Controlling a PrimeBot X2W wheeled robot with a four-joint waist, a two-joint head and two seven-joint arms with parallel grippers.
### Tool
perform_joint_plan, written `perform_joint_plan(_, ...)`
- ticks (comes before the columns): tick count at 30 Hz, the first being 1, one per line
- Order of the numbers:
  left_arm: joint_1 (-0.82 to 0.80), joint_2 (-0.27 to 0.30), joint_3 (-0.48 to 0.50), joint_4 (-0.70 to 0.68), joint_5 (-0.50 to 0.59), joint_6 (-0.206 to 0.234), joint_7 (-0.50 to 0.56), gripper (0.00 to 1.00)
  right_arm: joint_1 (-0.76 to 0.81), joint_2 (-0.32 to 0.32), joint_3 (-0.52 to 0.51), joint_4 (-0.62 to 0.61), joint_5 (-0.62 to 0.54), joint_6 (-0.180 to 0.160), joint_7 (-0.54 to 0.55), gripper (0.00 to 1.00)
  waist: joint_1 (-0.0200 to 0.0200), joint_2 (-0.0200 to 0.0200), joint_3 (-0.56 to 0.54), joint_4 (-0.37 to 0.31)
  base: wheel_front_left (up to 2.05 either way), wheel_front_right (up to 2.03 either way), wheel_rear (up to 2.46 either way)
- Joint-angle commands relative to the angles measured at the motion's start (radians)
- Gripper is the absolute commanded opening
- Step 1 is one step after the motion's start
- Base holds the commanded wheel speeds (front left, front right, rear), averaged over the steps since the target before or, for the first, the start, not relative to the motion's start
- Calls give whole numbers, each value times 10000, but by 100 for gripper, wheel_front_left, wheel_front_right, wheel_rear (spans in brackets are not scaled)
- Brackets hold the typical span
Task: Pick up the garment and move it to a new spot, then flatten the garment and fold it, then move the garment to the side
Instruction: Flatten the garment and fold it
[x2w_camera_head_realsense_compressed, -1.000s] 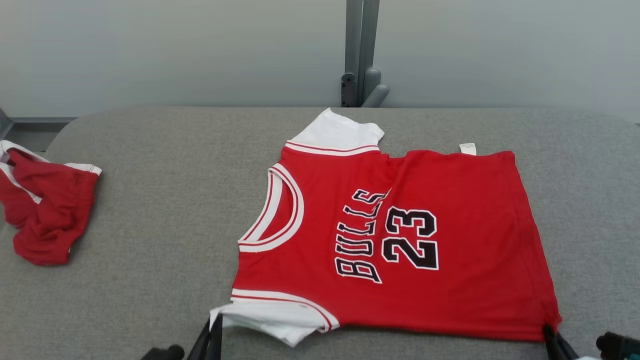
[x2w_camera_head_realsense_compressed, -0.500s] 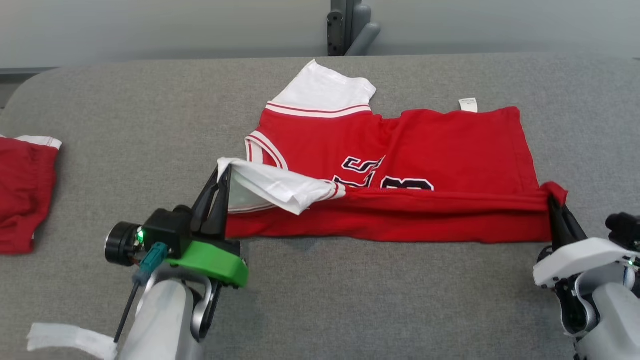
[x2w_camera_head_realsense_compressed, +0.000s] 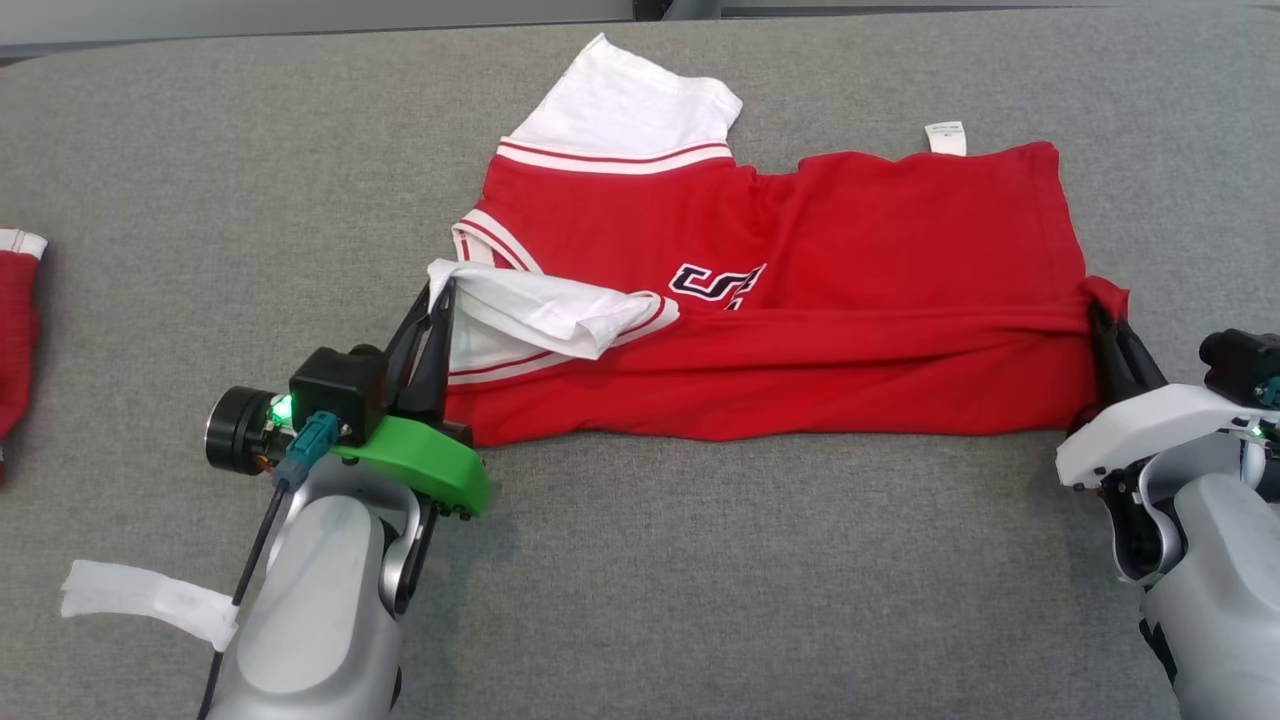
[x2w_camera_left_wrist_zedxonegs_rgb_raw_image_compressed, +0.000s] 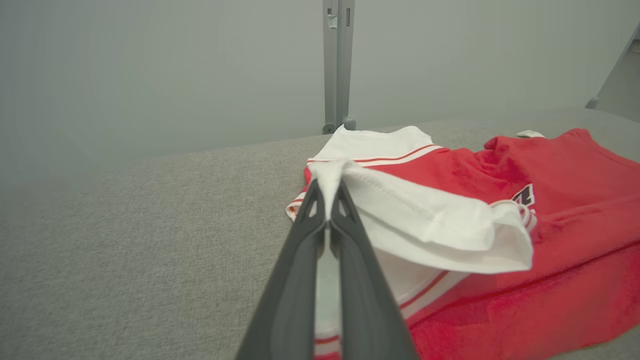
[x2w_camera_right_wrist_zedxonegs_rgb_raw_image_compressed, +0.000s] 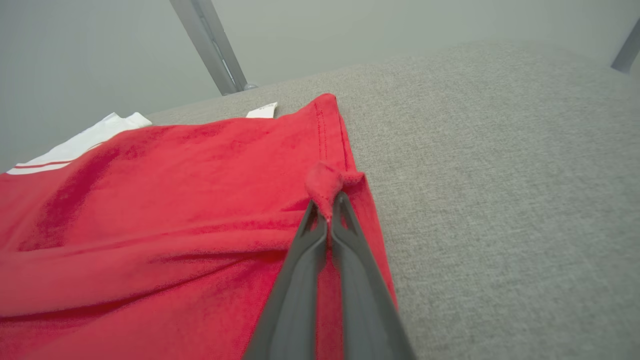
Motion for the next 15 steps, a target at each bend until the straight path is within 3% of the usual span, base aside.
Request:
perform_joint_plan(1, -224, 44, 4, 111, -53, 47, -33, 0, -163, -1, -67, 68, -68, -18, -3, 5, 0, 77, 221, 26, 0, 0, 0)
perform_joint_plan(2, -338, 42, 19, 128, -68, 175, -33, 97, -310, 53, -157, 81, -144, -18, -3, 100, 0, 77, 291, 27, 0, 0, 0)
perform_joint_plan(8, 122, 42, 197, -236, -446, 582, -33, 100, 52, 250, -633, -615, -558, -18, -3, 100, 0, 77, 219, -10, 0, 0, 0)
perform_joint_plan(15, 1207, 42, 15, -632, -1008, 764, -20, 100, 1279, 452, -1018, -1422, -864, -16, -3, 100, 0, 77, -76, -52, 0, 0, 0)
